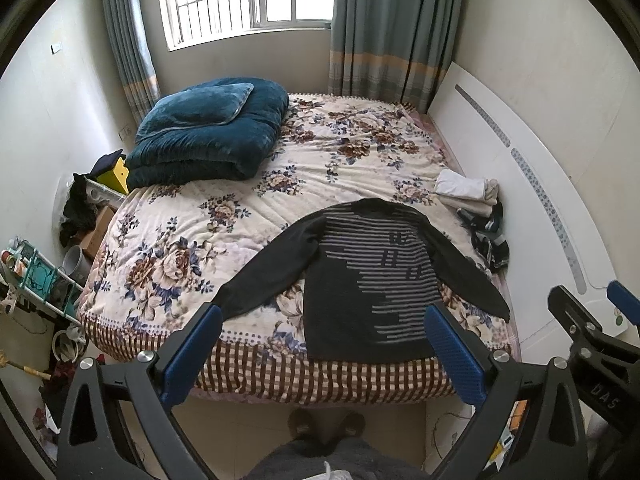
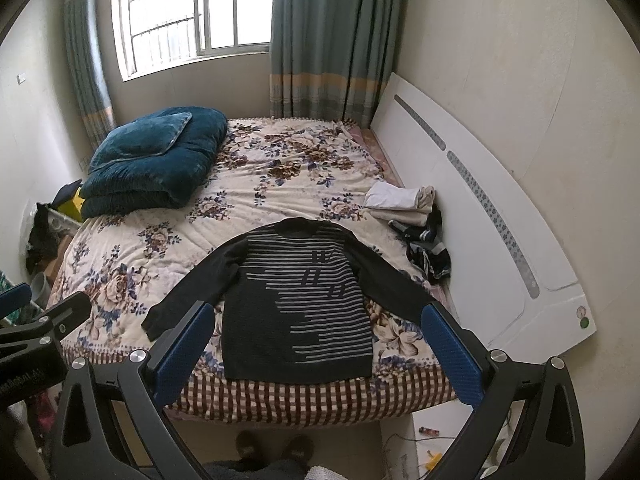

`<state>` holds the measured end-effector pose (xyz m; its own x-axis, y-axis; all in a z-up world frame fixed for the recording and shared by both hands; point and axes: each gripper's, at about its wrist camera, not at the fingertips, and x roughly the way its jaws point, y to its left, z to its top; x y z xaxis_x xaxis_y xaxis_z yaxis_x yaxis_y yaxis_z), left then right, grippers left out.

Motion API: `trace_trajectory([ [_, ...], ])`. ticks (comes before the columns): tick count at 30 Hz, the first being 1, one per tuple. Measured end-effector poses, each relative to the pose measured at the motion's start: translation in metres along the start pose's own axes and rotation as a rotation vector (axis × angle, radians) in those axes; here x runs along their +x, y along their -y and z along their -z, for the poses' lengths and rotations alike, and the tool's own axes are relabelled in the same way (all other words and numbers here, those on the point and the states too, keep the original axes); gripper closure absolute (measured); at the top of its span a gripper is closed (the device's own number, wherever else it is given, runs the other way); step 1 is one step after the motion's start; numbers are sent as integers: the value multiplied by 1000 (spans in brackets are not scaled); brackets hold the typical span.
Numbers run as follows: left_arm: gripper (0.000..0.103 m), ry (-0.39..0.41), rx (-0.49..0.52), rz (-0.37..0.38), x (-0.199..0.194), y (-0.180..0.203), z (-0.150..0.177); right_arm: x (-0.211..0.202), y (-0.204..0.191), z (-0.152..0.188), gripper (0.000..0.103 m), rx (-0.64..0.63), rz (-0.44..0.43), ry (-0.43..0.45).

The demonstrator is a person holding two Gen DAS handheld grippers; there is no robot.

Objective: Fold small clothes

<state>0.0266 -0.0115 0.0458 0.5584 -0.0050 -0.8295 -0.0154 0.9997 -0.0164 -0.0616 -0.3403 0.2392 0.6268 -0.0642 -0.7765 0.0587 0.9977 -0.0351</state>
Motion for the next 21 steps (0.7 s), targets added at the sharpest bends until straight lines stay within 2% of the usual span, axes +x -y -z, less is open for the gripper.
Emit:
trace_trajectory([
  [4, 0, 28, 14, -26, 32, 5, -15, 27, 19, -4, 0, 90, 19, -16],
  [6, 0, 35, 18, -29, 56, 4, -20, 50, 35, 1, 0, 137, 59, -27],
  [10, 0, 20, 11, -40, 119, 2, -30, 111, 91, 13, 0, 254, 165, -87],
  [13, 0, -5, 19, -65, 172, 15, -37, 169, 145, 32, 0, 352, 250, -141],
  [18, 0, -82, 29, -176, 266, 53, -42, 284, 250, 79, 1, 505, 343, -234],
  [19, 0, -101, 28, -192, 284, 59, -41, 314, 272, 89, 4, 535, 349, -263],
  [21, 0, -136, 34, -227, 325, 75, -38, 370, 315, 112, 18, 593, 337, -312],
])
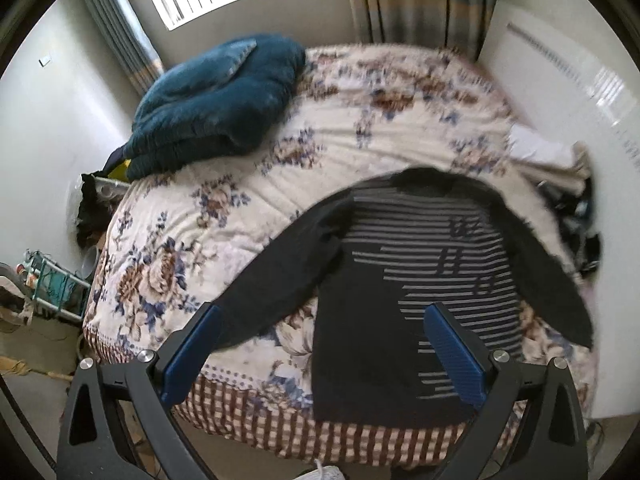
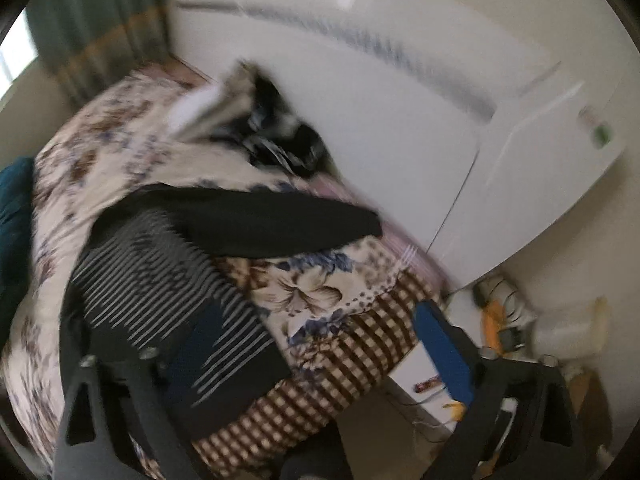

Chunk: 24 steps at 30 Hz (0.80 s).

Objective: Fold small clothes

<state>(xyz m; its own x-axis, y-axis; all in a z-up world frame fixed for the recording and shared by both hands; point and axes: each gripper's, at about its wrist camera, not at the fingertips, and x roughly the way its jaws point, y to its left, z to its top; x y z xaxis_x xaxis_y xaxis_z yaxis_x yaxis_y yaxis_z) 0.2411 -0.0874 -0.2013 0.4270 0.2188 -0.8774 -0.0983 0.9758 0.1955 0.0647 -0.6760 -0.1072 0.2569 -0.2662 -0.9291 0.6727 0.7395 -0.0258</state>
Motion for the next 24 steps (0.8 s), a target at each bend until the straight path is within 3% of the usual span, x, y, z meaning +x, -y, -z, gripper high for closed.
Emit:
trace_trajectory([
  [2, 0, -38, 10, -37, 39, 28, 0, 71, 18, -17, 32, 52, -2, -78],
  [3, 0, -48, 11, -46, 54, 38, 2, 107, 29, -24, 34, 87, -9, -112],
  [4, 0, -67, 14, -58, 73, 48, 4, 151, 43, -33, 34, 137, -5, -145],
  [13, 0, -310, -2, -92, 259, 126, 35, 385, 105, -43, 35, 516, 71, -269],
  [17, 0, -364, 5, -81, 313, 149, 47, 443, 115, -40, 34, 645, 74, -292],
  [20, 0, -367, 30, -67, 338, 160, 50, 466, 114, -39, 35, 722, 93, -240],
  [22, 0, -364, 46, -66, 350, 161, 51, 466, 107, -40, 70, 742, 128, -152],
  [23, 0, -361, 48, -65, 354, 159, 50, 467, 100, -43, 94, 715, 161, -138],
  [24, 0, -360, 48, -68, 357, 156, 49, 468, 91, -46, 94, 676, 187, -126],
])
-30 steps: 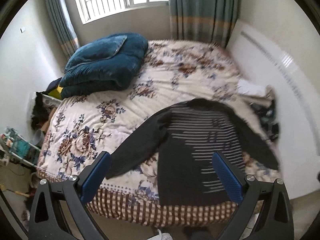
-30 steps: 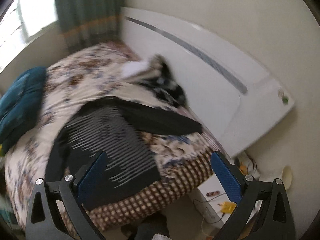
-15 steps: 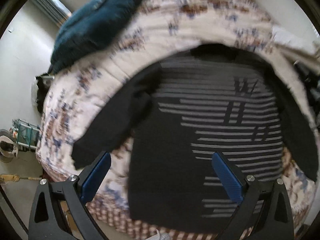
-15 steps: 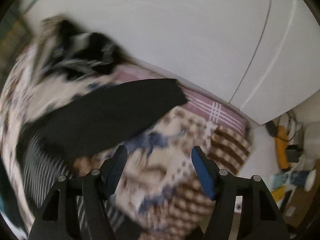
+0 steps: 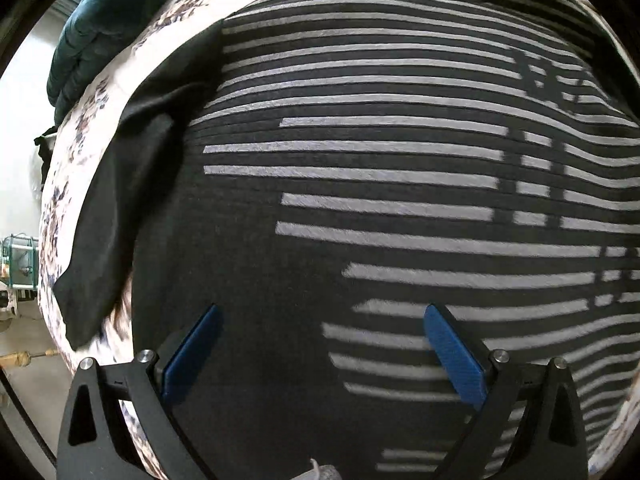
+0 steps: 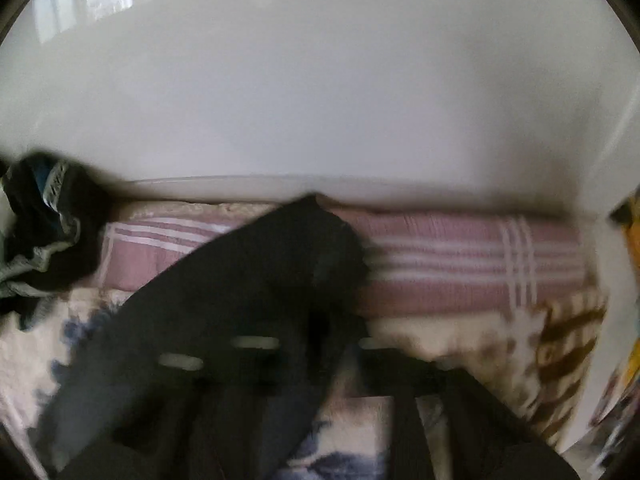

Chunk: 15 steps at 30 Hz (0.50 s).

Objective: Fold small clothes

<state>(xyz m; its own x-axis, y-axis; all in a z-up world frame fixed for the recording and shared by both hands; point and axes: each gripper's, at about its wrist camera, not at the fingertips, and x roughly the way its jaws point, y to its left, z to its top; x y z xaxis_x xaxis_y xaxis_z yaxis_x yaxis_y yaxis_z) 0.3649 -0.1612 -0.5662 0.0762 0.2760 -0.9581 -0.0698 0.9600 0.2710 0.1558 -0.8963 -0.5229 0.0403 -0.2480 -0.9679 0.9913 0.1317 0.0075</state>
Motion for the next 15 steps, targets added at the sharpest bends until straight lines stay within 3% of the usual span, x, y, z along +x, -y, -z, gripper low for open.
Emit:
trace_trajectory([
  [3, 0, 18, -17, 15, -2, -13, -8, -22, -33, 16, 95, -145, 59, 129],
  [6, 0, 66, -30, 14, -12, -28, -16, -71, -77, 46, 95, -337, 53, 294],
  [9, 0, 112, -55, 13, -21, -49, -19, -135, -128, 98, 95, -528, -52, 425],
  [15, 0, 158, -130, -22, -23, -97, -23, -224, -262, 230, 95, -900, -301, 480],
])
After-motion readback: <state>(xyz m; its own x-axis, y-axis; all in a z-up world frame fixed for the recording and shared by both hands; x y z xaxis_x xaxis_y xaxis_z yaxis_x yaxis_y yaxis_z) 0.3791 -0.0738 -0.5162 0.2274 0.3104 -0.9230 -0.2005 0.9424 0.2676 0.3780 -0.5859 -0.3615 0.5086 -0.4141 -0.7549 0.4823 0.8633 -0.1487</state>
